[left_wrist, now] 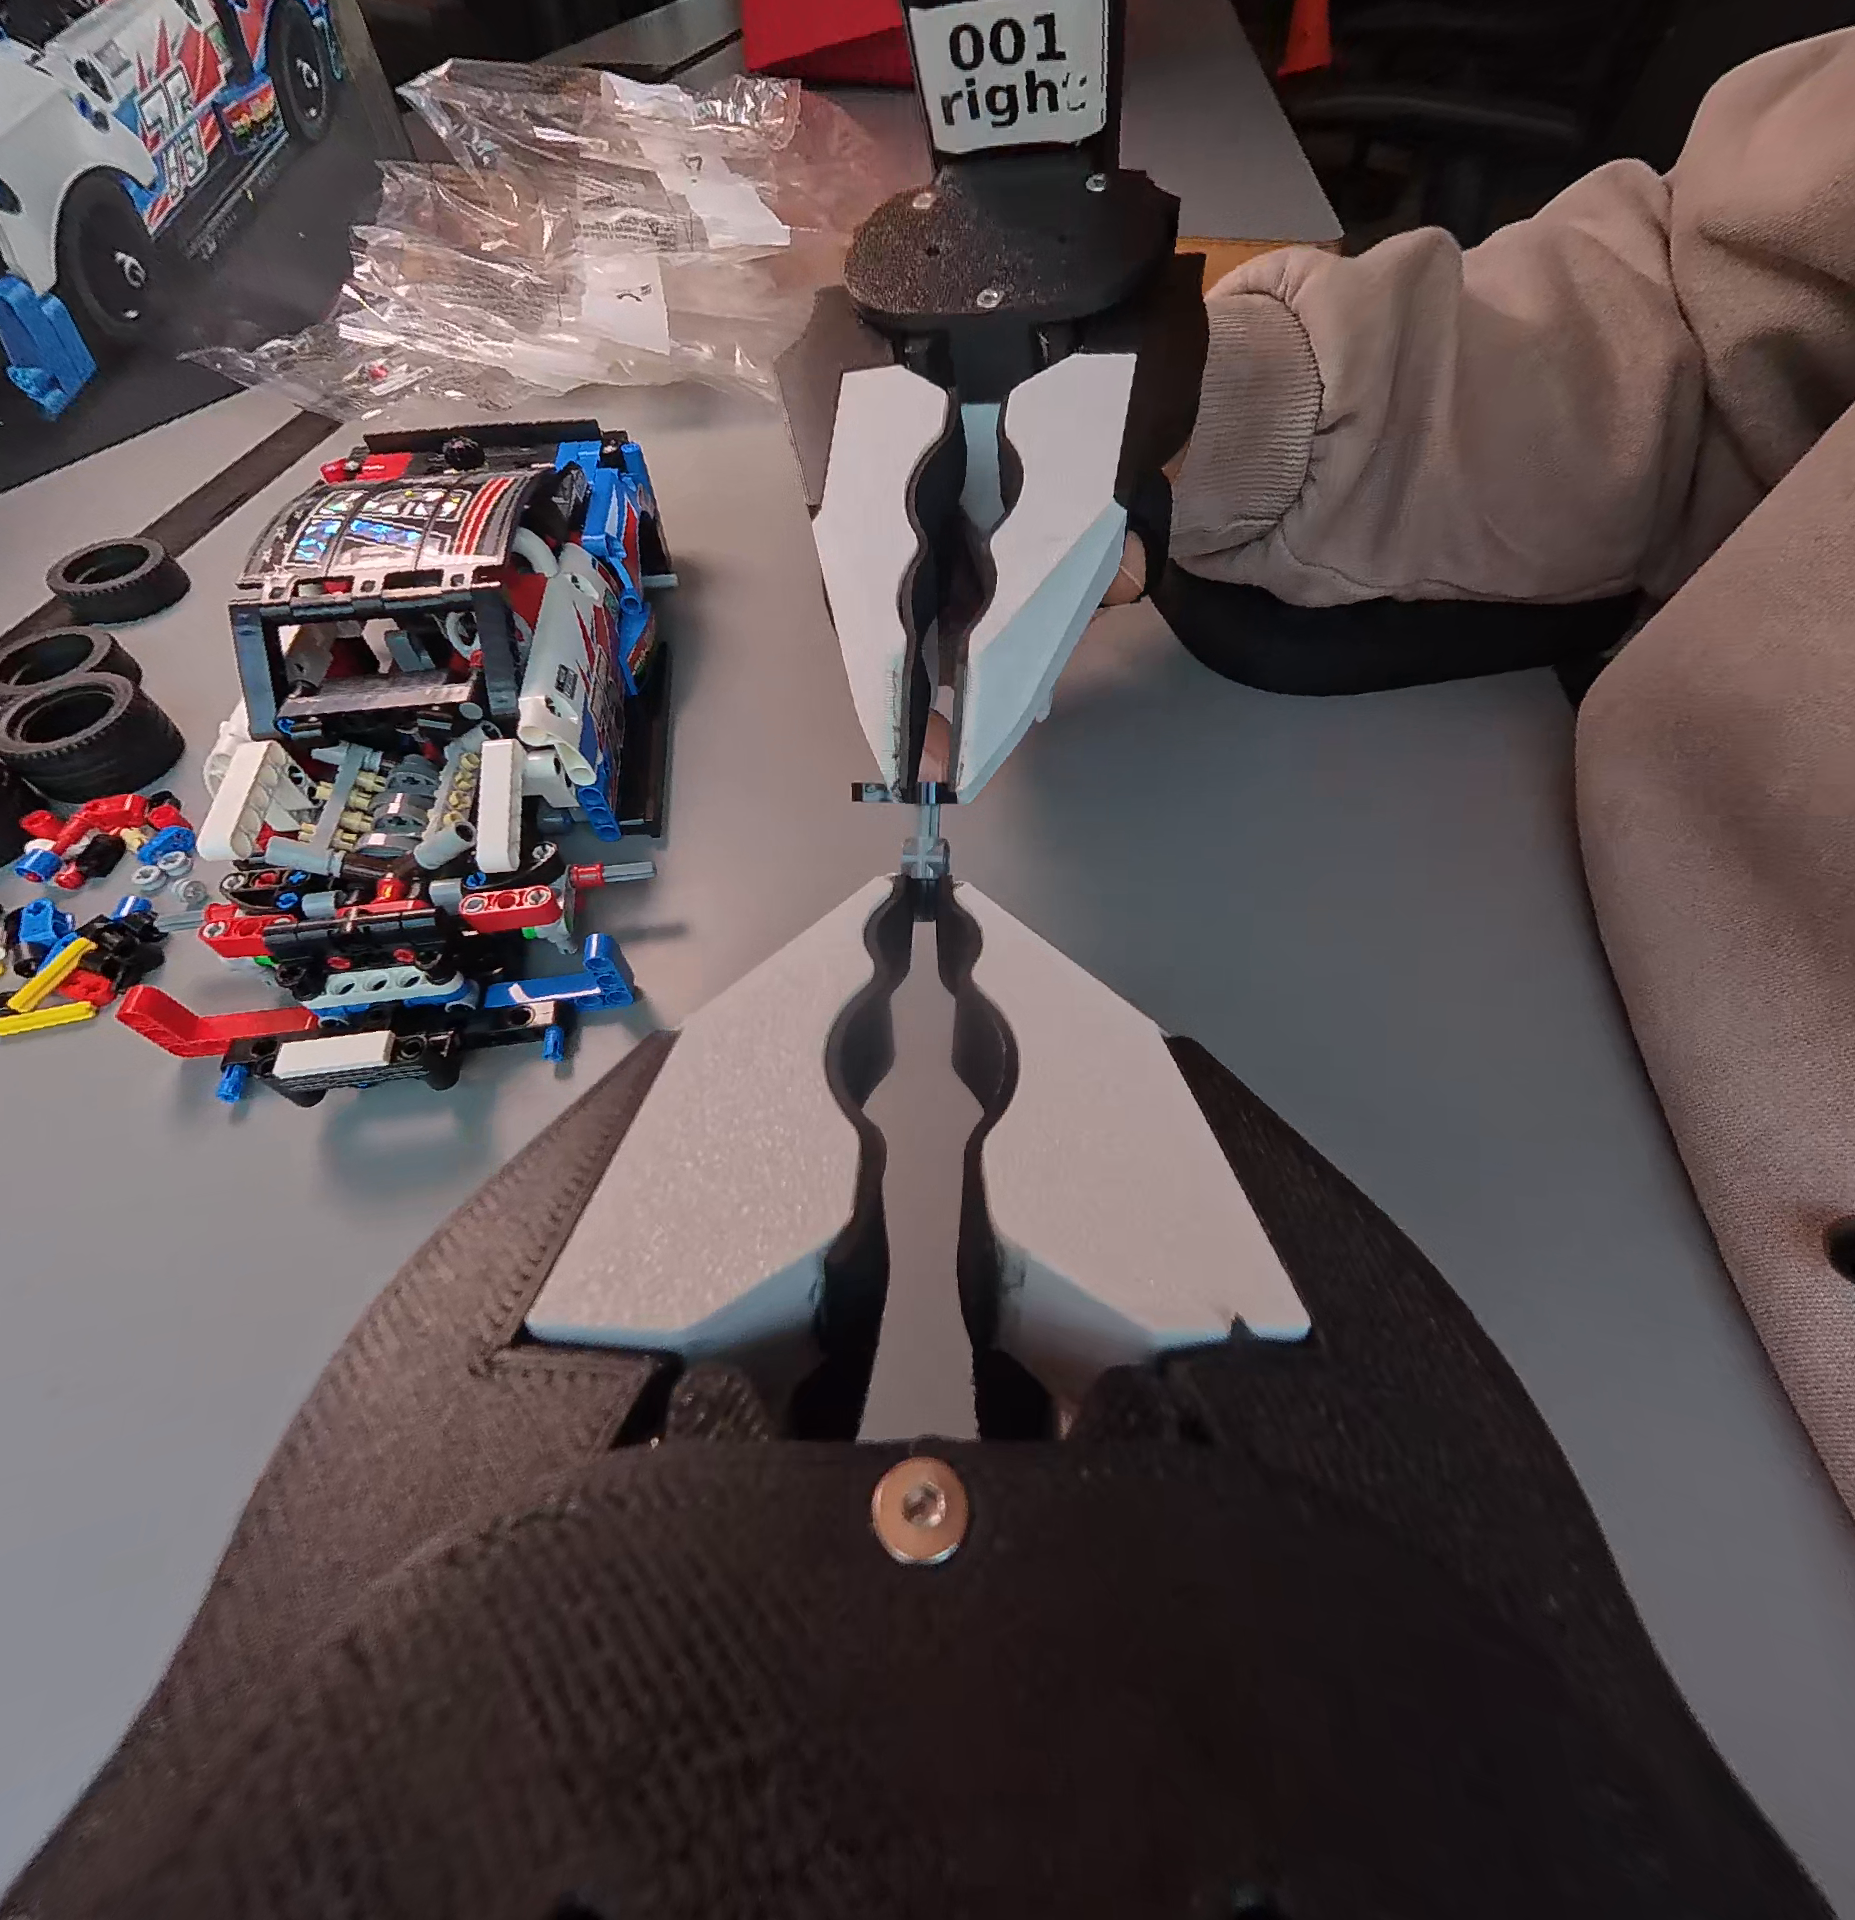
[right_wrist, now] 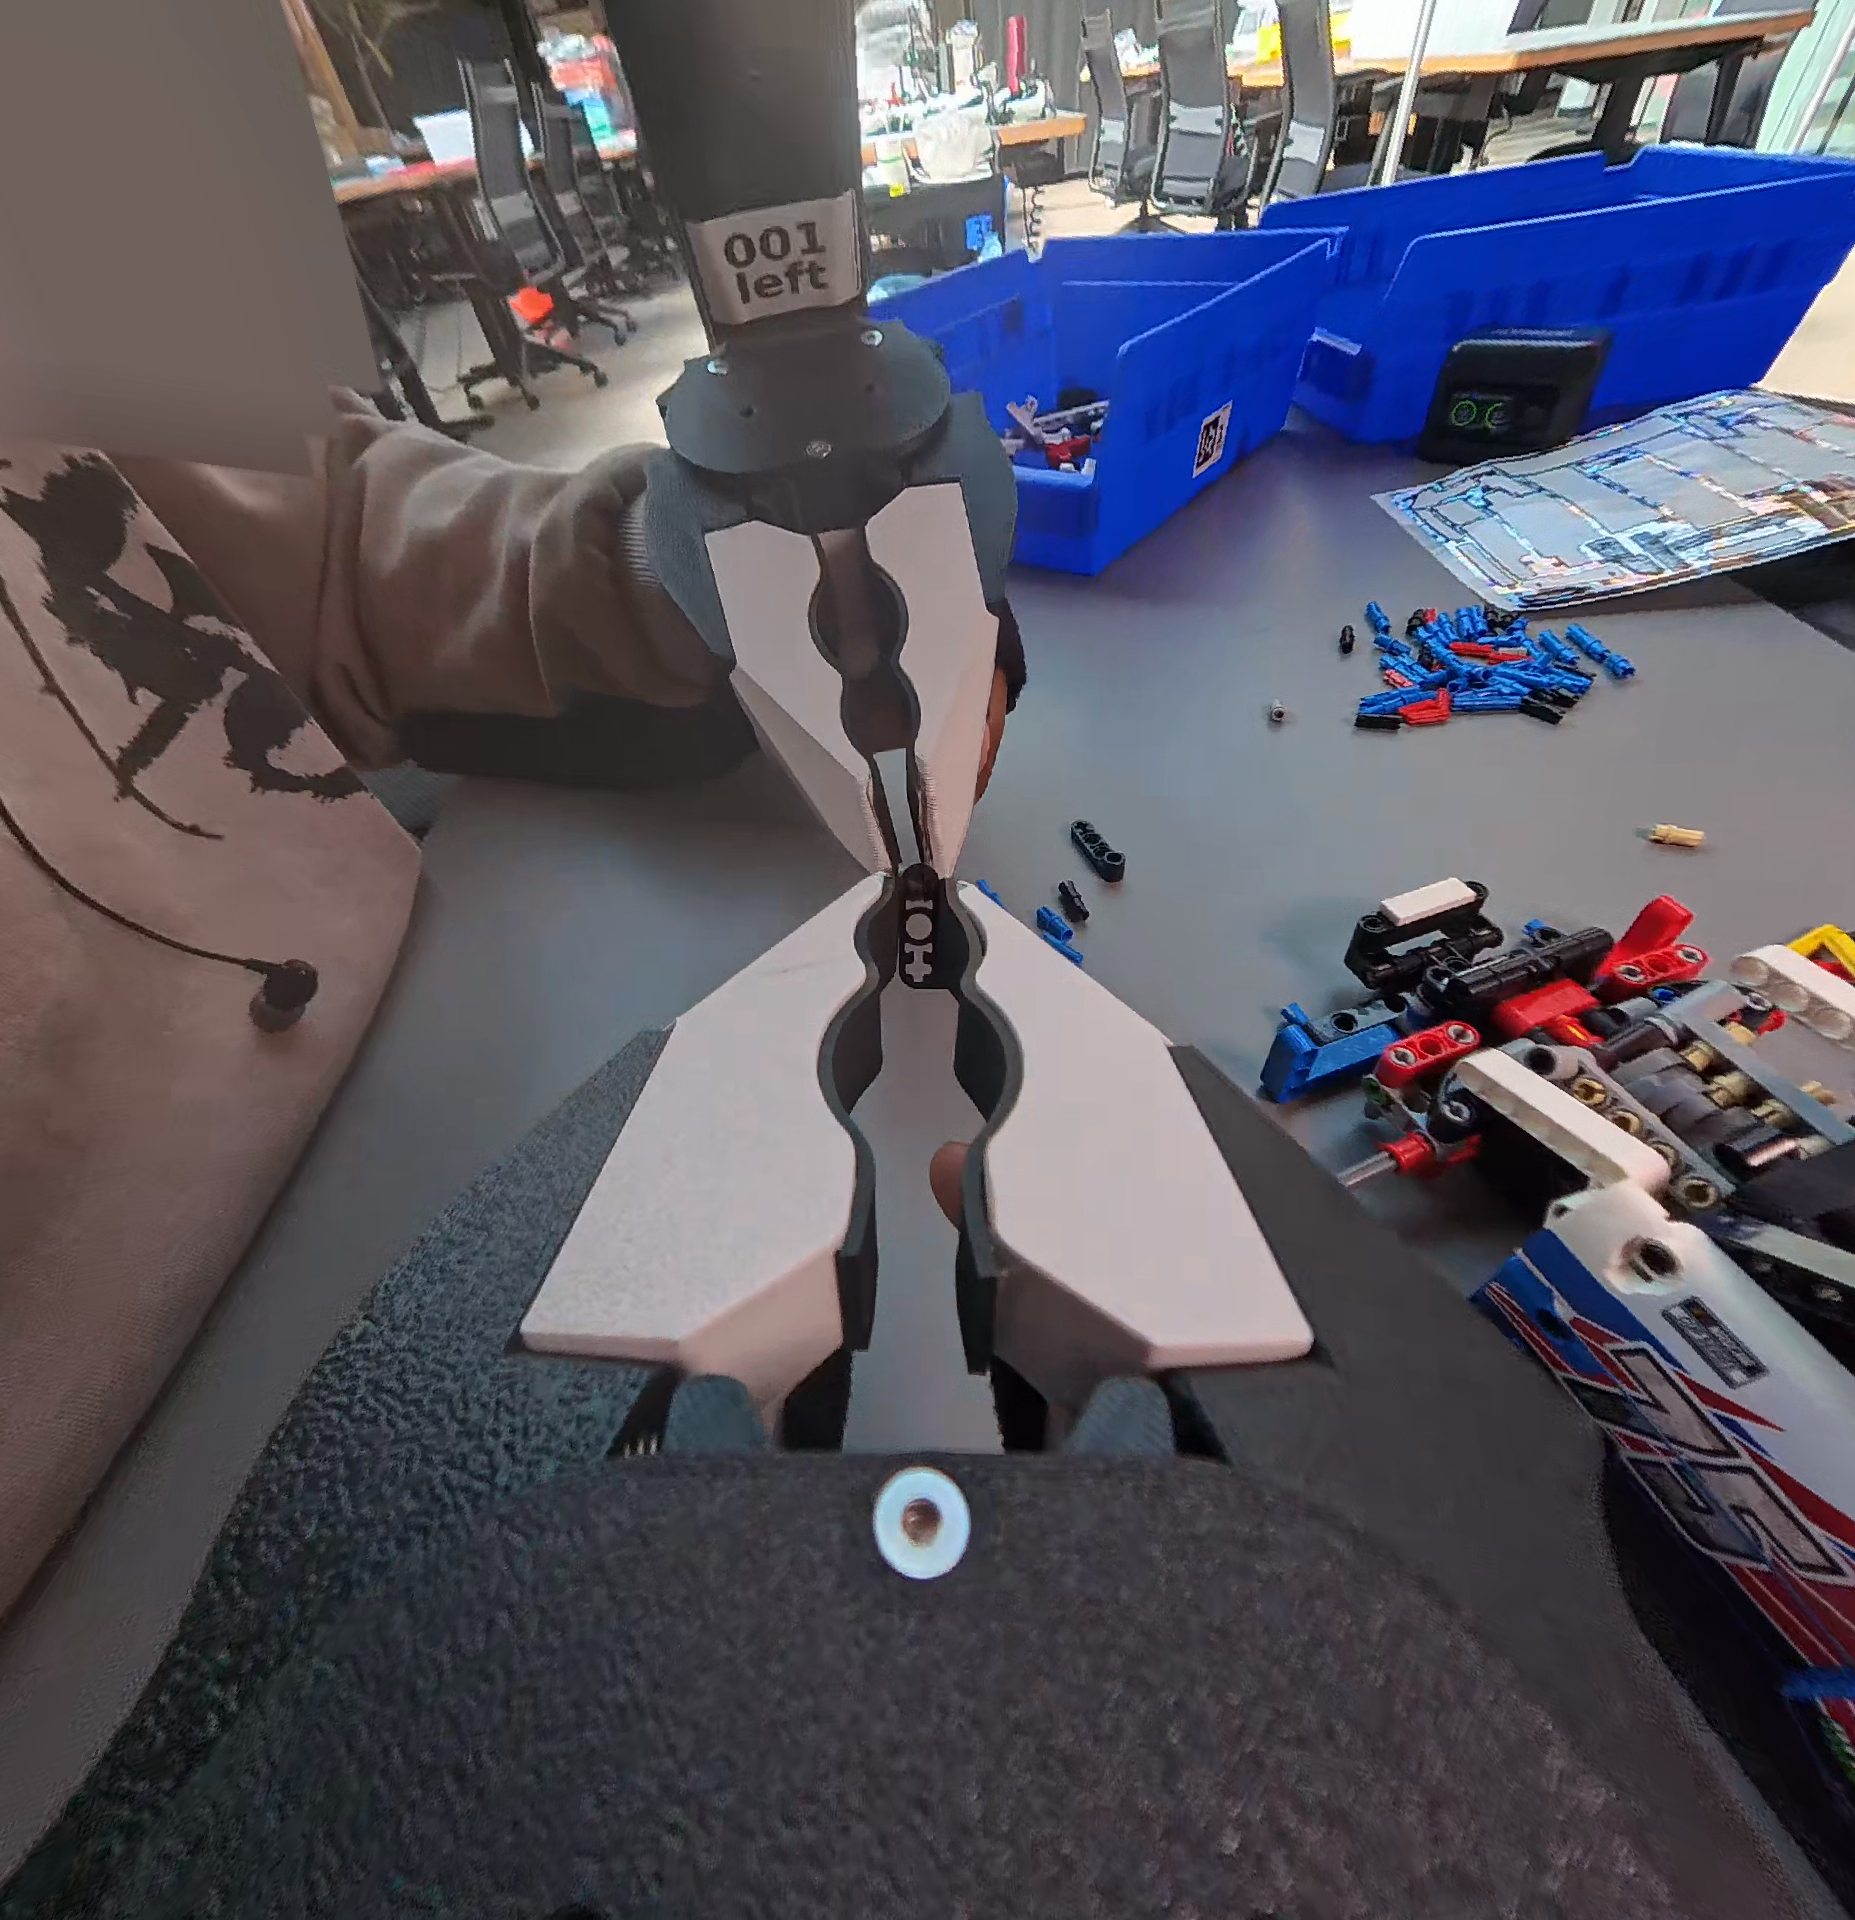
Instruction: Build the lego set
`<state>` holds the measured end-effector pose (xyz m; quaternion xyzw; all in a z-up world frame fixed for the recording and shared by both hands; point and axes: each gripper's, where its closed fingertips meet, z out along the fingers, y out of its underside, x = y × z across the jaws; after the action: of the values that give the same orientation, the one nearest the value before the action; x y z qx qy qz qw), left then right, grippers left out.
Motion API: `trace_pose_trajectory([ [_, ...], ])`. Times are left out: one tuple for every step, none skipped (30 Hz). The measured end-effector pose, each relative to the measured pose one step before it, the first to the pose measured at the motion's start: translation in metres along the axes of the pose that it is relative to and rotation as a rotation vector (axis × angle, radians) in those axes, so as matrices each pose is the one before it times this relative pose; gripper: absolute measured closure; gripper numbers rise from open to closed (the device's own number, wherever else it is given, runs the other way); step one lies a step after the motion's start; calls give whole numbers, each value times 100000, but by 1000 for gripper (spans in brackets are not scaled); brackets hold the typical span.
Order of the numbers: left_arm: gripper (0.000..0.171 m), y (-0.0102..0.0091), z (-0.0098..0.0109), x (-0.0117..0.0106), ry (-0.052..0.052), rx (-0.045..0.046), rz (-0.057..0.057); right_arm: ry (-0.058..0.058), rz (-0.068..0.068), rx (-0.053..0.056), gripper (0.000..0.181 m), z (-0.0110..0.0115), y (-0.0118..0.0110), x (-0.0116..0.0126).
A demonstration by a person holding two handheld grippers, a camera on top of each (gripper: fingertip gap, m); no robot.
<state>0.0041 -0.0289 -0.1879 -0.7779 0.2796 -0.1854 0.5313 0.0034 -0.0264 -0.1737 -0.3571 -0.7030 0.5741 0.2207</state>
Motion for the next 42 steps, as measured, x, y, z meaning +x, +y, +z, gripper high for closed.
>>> trace_pose_trajectory([
  [169, 54, 51, 112, 893, 204, -400, 478, -2290, -1828, 176, 9, 176, -78],
  [169, -23, 45, 136, 1200, 608, -985, -231, -804, -710, 176, -29, 33, -132],
  [169, -58, 45, 70, 639, 629, -551, -489, 145, -259, 176, -53, -4, -102],
  [169, -36, 64, 48, 275, 386, -104, -362, 125, 50, 176, -74, 3, -48],
  [169, -36, 80, 19, -156, 435, 258, -402, 327, 93, 176, -62, 24, -38],
  [169, -89, 83, 68, 178, 980, -223, -537, 634, 366, 176, -82, -8, -33],
  [170, -130, 45, 113, 691, 1247, -714, -988, 893, 1129, 176, -90, -122, -99],
  [170, -141, 24, 41, 121, 1319, -331, -977, 875, 1092, 176, -86, -141, -114],
  [170, -104, -7, 4, -237, 917, 202, -75, -20, 447, 176, -54, -82, -17],
  [170, -182, -30, 68, 399, 1352, -187, -51, -573, 24, 176, -41, -76, -53],
  [170, -287, -64, 86, 894, 1984, -1244, -597, 265, 1054, 176, -59, -238, -117],
  [170, -101, -26, -48, -12, 774, -621, -200, 515, 1355, 176, -48, -272, -50],
  [170, 114, 21, -105, -749, -460, 597, 1612, -1753, -1236, 176, 47, 73, 116],
  [170, 166, 57, -9, -355, -710, 563, 1699, -2860, -2203, 176, 80, 227, 73],
  [170, -39, 22, 29, -13, 446, -265, 252, -502, -1096, 176, 11, 95, -29],
  [170, -76, 3, -29, -410, 375, 1, 74, 603, 40, 176, -48, -66, 2],
  [170, 31, 12, -99, -917, -436, 863, 1041, -908, -476, 176, -22, -23, 75],
  [170, 68, 16, -99, -1051, -588, 1004, 1278, -1506, -1240, 176, 45, 72, 73],
  [170, 87, 20, -135, -1356, -603, 726, 1121, -699, -915, 176, 55, 64, 96],
  [170, 139, 49, -129, -1299, -1036, 1155, 1179, -439, -943, 176, 49, 98, 129],
  [170, 217, 72, -116, -1361, -1448, 1448, 1076, -809, -1404, 176, 88, 190, 99],
  [170, 153, 68, -116, -1367, -1012, 1118, 1045, -669, -1334, 176, 82, 170, 90],
  [170, 125, 51, -109, -1048, -819, 908, 929, -420, -1060, 176, 62, 132, 101],
  [170, 126, 48, -111, -1061, -840, 922, 934, -399, -821, 176, 58, 104, 95],
  [170, 126, 39, -100, -900, -814, 873, 1013, -532, -1211, 176, 76, 161, 109],
  [170, 80, 22, -70, -566, -434, 512, 756, -286, -994, 176, 65, 118, 64],
  [171, -334, -8, 129, 561, 1859, 38, 803, -231, -1041, 176, 76, 106, 56],
  [170, 302, 38, -22, -716, -2366, 1714, 30, -228, -1777, 176, 277, 263, -147],
  [170, 260, 69, -149, -1427, -1274, 1378, 665, -700, -1789, 176, 167, 317, 56],
  [170, 64, 15, -119, -1335, -1591, 2147, 1299, -814, -213, 176, 76, 48, 131],
  [170, -201, -125, -53, -672, 8, 1317, 583, -224, 928, 176, -19, -129, 68],
  [170, -165, -111, 69, 837, 1047, -842, -991, 1084, 938, 176, -75, -225, -61],
  [170, -8, -63, 142, 866, 835, -20, -1232, 734, -215, 176, -27, -79, -108],
  [170, 4, -57, 171, 949, 668, 1130, -759, -369, -458, 176, 37, 51, -191],
  [170, -111, -61, 75, 711, 966, -479, -461, 17, 347, 176, -1, -20, -155],
  [170, -127, -25, -18, 359, 1081, -1005, -13, 232, 803, 176, -68, -93, -22],
  [170, -32, 12, -27, 279, 590, -1037, 128, 119, 99, 176, -23, -55, 27],
  [170, 22, 14, -32, -60, 214, -635, 313, -41, -133, 176, 24, 5, 49],
  [170, 70, 17, 24, -126, -253, 143, 157, 209, -171, 176, 40, 56, 7],
  [171, 93, 55, 8, -308, -413, 429, -139, 273, -562, 176, 48, 118, -29],
  [171, 15, 38, -17, -391, -115, 98, 134, 44, -408, 176, 31, 86, 22],
  [171, -32, -5, -1, -115, 271, 30, 5, 322, 105, 176, 1, 11, 15],
])
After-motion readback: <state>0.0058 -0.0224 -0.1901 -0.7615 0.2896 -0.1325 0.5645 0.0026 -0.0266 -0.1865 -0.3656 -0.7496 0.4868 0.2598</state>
